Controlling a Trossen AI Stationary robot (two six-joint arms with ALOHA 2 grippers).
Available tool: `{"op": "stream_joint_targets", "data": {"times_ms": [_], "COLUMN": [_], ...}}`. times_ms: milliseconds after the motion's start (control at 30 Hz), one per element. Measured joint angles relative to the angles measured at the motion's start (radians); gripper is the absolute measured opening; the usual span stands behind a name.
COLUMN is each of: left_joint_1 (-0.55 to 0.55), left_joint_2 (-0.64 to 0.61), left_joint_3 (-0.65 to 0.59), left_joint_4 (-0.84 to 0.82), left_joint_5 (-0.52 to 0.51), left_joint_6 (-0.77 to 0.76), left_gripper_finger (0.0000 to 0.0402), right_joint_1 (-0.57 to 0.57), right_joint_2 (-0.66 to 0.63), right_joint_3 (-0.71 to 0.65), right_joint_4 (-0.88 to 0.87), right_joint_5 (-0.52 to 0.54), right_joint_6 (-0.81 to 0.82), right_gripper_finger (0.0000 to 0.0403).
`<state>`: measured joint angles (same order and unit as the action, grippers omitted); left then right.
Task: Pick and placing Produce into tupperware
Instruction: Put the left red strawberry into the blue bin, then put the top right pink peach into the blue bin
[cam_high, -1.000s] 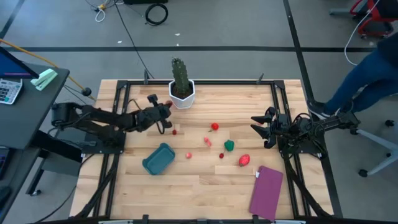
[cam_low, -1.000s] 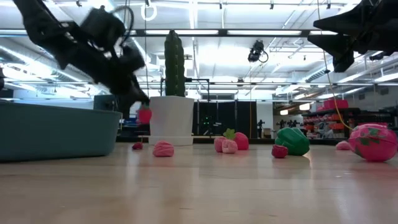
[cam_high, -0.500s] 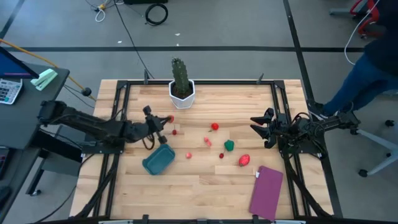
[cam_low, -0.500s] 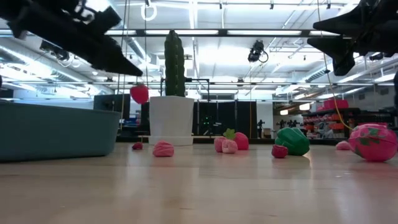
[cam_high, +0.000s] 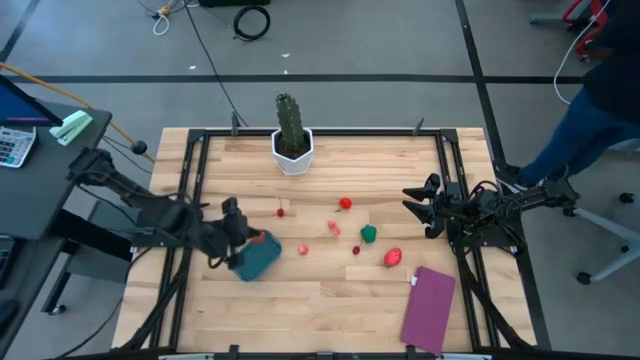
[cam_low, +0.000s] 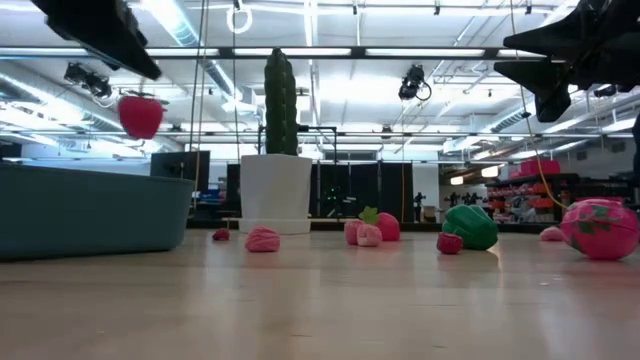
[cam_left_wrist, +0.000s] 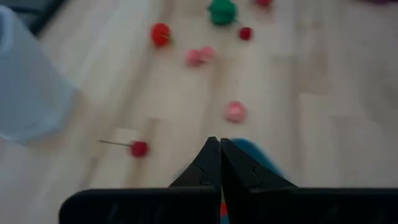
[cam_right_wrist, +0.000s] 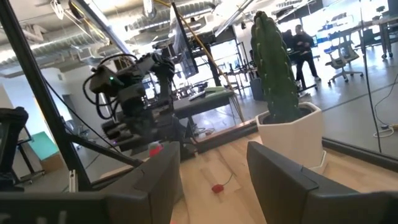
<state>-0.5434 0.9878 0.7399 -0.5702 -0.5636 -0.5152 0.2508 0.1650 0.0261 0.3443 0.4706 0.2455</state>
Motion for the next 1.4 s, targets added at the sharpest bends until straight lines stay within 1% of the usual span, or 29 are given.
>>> {"op": "stream_joint_targets", "data": {"times_ms": [100,233,300,367,467,733,833,1000,1400], "left_joint_1": [-0.041,-0.074,-0.082,-0.089,-0.089,-0.089,-0.089,-0.089,-0.086], "left_joint_2": [0.006,0.046,0.076,0.101,0.124,0.223,0.274,0.319,0.323], "left_joint_3": [-0.017,-0.090,-0.132,-0.162,-0.169,-0.172,-0.172,-0.172,-0.172], "left_joint_4": [-0.001,-0.003,0.041,0.091,0.146,0.153,0.161,0.214,0.218], "left_joint_5": [0.045,0.047,0.047,0.047,0.047,0.047,0.064,0.064,0.064], "left_joint_6": [-0.094,-0.220,-0.264,-0.266,-0.269,-0.383,-0.414,-0.396,-0.398], "left_gripper_finger": [0.0001,0.0001,0.0001,0.0001,0.0002,0.0004,0.0005,0.0004,0.0057], "right_joint_1": [0.000,0.000,0.000,0.000,0.000,0.000,0.000,0.000,0.000], "right_joint_2": [0.000,0.000,0.000,0.000,0.000,0.000,0.000,0.000,0.000], "right_joint_3": [0.000,0.000,0.000,0.000,0.000,0.000,0.000,0.000,0.000], "right_joint_4": [0.000,0.000,0.000,0.000,0.000,-0.001,-0.004,-0.007,-0.007], "right_joint_5": [0.000,0.000,0.000,0.000,0.000,0.000,0.000,0.000,0.000], "right_joint_6": [0.000,0.000,0.006,0.016,0.015,0.013,0.013,0.013,-0.002], "right_gripper_finger": [0.0196,0.0196,0.0196,0.0196,0.0196,0.0196,0.0196,0.0196,0.0198]}}
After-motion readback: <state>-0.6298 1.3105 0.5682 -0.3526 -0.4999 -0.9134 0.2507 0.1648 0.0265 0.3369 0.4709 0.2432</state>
